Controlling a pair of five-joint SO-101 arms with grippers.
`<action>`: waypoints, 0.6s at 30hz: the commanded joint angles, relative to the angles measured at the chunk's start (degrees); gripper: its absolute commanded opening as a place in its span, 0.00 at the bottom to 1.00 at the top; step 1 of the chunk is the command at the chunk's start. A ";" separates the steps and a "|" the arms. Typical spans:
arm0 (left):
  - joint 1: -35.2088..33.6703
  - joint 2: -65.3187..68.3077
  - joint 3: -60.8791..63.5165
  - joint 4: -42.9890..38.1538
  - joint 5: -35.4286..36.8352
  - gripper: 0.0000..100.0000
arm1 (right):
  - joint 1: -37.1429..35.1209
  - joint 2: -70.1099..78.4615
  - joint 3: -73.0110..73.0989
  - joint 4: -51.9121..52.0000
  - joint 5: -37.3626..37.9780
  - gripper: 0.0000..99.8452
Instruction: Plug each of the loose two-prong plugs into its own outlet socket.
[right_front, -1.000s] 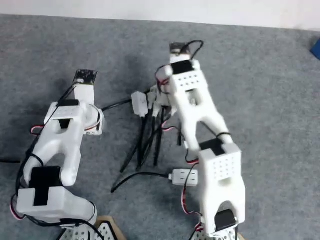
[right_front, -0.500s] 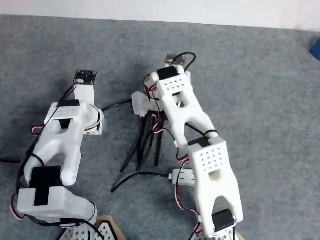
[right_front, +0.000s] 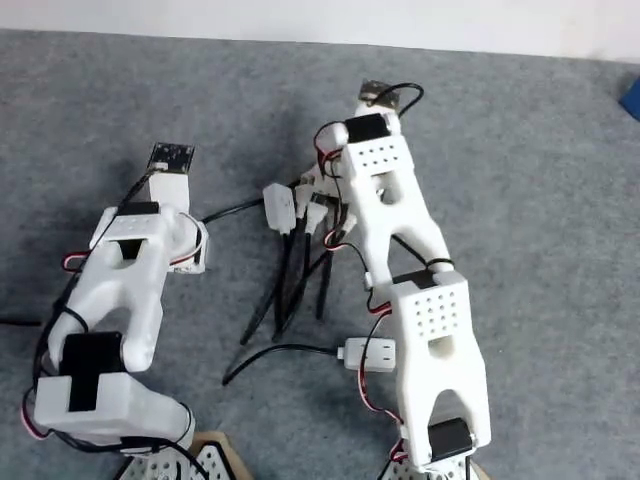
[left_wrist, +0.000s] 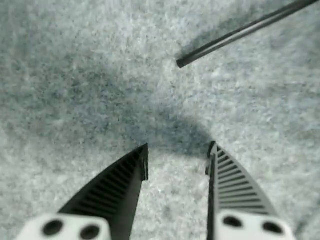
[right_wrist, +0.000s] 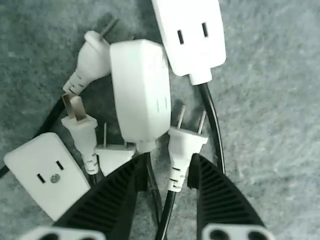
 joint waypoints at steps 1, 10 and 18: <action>0.31 -1.27 -0.04 -0.88 0.09 0.20 | 0.84 0.92 -2.51 1.45 0.88 0.14; 0.31 -1.27 -0.04 -0.88 0.09 0.20 | -0.40 8.40 -3.30 2.33 0.79 0.13; 0.31 -1.27 -0.04 -0.88 0.09 0.20 | -0.48 7.60 -12.18 8.66 1.14 0.01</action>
